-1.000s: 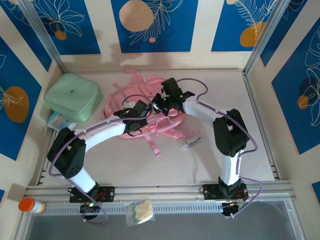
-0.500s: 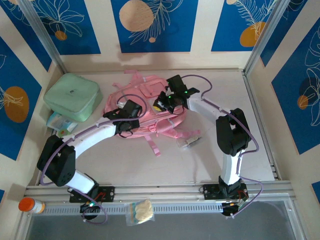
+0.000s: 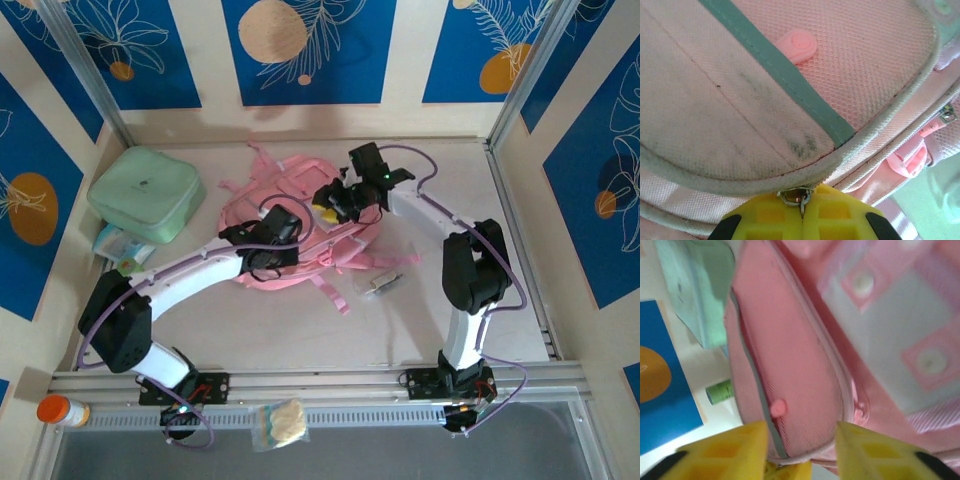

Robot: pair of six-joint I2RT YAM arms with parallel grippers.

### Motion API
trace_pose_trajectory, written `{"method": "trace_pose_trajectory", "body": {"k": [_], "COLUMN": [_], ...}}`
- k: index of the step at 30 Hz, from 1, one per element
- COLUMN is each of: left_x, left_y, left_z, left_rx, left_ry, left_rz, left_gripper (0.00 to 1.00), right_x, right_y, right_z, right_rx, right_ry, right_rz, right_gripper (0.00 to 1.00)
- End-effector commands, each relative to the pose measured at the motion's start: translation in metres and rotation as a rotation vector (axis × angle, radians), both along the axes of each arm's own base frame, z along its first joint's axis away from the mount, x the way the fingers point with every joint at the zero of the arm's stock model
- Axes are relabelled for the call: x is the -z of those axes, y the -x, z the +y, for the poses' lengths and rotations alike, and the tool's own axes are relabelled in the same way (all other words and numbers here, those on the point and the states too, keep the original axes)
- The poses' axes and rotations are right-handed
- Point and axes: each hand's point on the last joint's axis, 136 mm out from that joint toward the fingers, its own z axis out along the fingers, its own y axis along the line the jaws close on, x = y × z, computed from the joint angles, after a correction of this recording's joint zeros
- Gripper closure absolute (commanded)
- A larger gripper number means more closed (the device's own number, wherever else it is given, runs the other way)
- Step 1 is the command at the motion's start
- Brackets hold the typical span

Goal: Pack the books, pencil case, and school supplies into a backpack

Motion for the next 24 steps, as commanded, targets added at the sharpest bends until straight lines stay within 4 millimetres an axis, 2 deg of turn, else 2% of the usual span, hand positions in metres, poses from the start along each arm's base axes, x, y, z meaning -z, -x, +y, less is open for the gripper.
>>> {"method": "trace_pose_trajectory", "body": {"k": [1,4,6,10,13,14,18,20,22,24], "left_x": [-0.007,-0.005,-0.004,-0.001,0.003,0.006,0.012,0.009,0.006,0.002], "left_y": [-0.003,-0.001,0.0,0.001,0.005,0.008,0.022,0.031,0.041,0.048], "left_z": [-0.005,-0.006,-0.006,-0.01,-0.003,0.002,0.014,0.004,-0.017,-0.044], "left_rx": [-0.02,-0.012,-0.004,0.032,0.04,0.039,0.014,0.033,0.064,0.106], "left_ry": [0.032,0.048,0.044,0.058,0.006,-0.015,-0.037,-0.004,0.047,0.083], "left_rz": [-0.003,-0.004,-0.001,-0.008,0.01,0.018,0.052,0.046,0.048,0.059], "left_gripper": [1.0,1.0,1.0,1.0,1.0,1.0,1.0,1.0,1.0,1.0], "right_x": [0.009,0.018,0.025,0.029,0.03,0.029,0.02,0.014,0.006,0.0], "right_y": [0.028,0.032,0.032,0.019,0.009,0.007,0.001,-0.001,-0.004,-0.012], "right_z": [0.009,0.023,0.034,0.045,0.042,0.041,0.055,0.057,0.051,0.034], "right_rx": [0.009,0.022,0.018,0.027,0.017,0.0,-0.156,-0.233,-0.283,-0.3], "right_ry": [-0.033,-0.074,-0.075,-0.065,0.001,0.014,0.013,0.03,0.047,0.067], "right_rz": [0.099,0.128,0.151,0.112,0.058,0.032,-0.039,-0.092,-0.155,-0.181], "right_gripper": [0.51,0.5,0.53,0.67,0.88,0.92,1.0,1.0,1.0,1.0]}}
